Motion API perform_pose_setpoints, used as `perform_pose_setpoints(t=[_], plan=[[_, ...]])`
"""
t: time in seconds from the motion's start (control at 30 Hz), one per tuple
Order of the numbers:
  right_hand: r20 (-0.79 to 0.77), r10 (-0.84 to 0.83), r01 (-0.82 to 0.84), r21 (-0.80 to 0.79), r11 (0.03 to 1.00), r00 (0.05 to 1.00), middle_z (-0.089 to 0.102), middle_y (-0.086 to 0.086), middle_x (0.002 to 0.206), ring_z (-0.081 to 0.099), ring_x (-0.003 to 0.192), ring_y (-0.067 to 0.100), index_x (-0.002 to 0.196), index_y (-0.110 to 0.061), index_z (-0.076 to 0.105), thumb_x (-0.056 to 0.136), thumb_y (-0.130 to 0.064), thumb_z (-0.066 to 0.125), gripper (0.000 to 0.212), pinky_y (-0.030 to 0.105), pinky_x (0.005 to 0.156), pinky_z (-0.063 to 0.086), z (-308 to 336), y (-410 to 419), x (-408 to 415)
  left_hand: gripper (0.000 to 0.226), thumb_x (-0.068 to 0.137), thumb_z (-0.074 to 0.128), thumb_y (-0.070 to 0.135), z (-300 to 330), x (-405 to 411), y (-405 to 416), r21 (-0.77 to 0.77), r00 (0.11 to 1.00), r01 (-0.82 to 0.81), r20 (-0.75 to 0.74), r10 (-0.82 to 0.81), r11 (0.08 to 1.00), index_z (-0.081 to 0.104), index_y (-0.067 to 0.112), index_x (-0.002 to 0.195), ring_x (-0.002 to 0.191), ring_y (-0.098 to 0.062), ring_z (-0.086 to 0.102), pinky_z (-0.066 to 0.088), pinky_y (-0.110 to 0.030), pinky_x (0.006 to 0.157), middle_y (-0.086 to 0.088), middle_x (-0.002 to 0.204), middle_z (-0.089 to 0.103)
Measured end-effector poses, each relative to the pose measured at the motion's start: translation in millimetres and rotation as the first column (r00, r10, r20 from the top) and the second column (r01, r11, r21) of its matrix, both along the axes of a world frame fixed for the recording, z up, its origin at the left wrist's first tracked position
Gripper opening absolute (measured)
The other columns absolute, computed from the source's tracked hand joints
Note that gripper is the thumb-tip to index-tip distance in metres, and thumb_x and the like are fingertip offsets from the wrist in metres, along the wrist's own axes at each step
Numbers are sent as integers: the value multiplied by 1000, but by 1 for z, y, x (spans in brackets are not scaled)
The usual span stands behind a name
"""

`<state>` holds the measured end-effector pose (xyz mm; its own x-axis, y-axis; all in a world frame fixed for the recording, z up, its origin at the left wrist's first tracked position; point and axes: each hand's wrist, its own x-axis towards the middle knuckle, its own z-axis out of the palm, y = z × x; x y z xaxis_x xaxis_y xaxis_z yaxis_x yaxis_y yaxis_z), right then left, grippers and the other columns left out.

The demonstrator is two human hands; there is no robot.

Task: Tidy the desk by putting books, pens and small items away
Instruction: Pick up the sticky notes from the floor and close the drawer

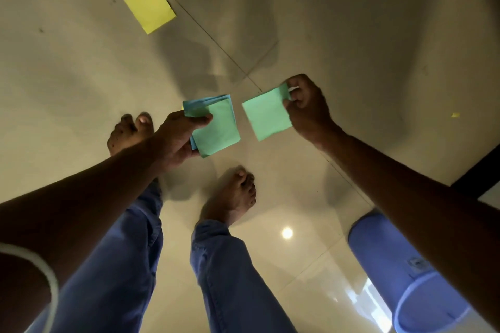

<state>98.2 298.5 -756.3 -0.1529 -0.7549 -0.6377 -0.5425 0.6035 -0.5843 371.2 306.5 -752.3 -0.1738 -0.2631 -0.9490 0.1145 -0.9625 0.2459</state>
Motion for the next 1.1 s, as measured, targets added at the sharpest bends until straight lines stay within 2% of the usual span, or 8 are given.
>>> perform_pose_setpoints(t=[0.1,0.2,0.33,0.5,0.67,0.73,0.83,1.1], plan=[[156,-7,1,39,999,988,72,6,99,70,90,18,110,-25,57,92,3,57,33,21,67,52,4,-9,42,47,87,69,28,5,6,-3,43,999,-36,-28,37,998,62,18,133,101,-28,71,58,-46,84,-11,116,73],[135,17,-25,61,998,991,72,6,104,69,97,20,113,-25,59,92,-1,58,31,31,73,57,0,-14,76,27,101,53,25,9,15,-7,89,992,-104,-62,110,991,64,19,125,87,-22,75,59,-39,76,-5,103,77],[85,-54,42,133,990,995,70,3,105,67,99,19,114,-24,60,89,-7,59,31,37,80,59,-4,-19,107,39,102,52,34,14,28,-10,109,976,-173,-111,185,979,63,20,136,109,-30,70,60,-42,82,-10,127,72],[109,-97,72,214,974,989,68,-1,108,65,98,15,123,-21,58,89,-13,66,35,27,72,53,0,-18,137,44,101,54,40,20,38,-9,109,943,-248,-200,266,963,63,18,138,106,-29,69,58,-44,89,-12,126,71],[151,-45,7,243,970,988,64,-6,102,64,102,17,128,-22,54,92,-16,66,39,34,82,58,9,-19,168,46,97,59,52,21,56,-7,146,920,-298,-220,325,943,71,22,129,116,-36,66,48,-62,105,-15,127,70],[151,-28,-9,238,971,988,64,-6,102,64,101,18,128,-23,54,93,-14,65,38,36,84,58,12,-21,176,37,98,61,47,24,62,-7,158,919,-302,-215,332,940,75,21,121,123,-41,64,46,-67,104,-19,135,66],[179,-6,-35,226,974,984,65,-11,98,64,95,10,127,-27,57,92,-9,62,39,35,84,58,15,-26,185,35,99,62,26,23,71,-7,150,921,-309,-199,335,939,66,15,132,126,-44,62,46,-69,104,-23,138,63],[223,80,-126,203,971,972,62,-3,126,59,115,17,148,-32,46,91,-2,56,65,38,98,56,15,-33,207,48,92,73,10,2,90,-13,102,945,-302,-102,312,948,59,13,137,112,-36,72,60,-50,85,-17,129,70]])
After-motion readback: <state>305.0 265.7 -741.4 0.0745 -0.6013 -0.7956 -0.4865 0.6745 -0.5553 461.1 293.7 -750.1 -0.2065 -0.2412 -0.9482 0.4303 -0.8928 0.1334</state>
